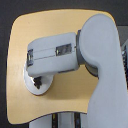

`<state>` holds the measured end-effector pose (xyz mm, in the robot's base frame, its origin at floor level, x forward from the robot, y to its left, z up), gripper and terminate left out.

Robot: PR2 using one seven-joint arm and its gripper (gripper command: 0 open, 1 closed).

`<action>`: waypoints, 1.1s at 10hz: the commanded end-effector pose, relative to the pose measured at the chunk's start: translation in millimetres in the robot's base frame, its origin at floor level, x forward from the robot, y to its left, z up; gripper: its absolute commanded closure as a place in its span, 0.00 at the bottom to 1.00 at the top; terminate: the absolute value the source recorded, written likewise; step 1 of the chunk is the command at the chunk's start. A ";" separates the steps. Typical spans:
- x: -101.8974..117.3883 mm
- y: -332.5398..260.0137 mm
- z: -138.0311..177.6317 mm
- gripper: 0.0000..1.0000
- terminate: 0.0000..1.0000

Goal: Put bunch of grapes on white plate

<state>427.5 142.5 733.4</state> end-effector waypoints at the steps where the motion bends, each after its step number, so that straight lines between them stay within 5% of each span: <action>1: 8.0 6.5 7.2 0.00 0.00; 7: 21.5 2.5 49.0 0.00 0.00; 11: 53.9 0.9 106.8 0.00 0.00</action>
<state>448.4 145.8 779.3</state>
